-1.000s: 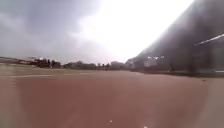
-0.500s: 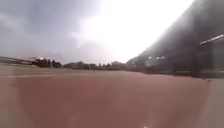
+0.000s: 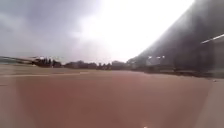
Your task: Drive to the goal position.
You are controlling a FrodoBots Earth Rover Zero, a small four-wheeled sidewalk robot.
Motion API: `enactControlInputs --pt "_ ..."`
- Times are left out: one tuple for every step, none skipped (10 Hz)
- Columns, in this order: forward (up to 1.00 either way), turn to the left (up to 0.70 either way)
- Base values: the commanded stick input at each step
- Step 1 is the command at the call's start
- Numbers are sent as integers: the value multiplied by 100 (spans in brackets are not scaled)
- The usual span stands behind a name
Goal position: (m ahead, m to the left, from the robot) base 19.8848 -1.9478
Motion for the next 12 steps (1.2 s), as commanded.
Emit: enactControlInputs --pt "70 0" --pt "70 0" --pt "70 0" --pt "70 0" --pt "70 0" --pt "70 0" --pt "70 0" --pt "70 0" --pt "70 0" --pt "70 0" --pt "70 0" --pt "70 0"
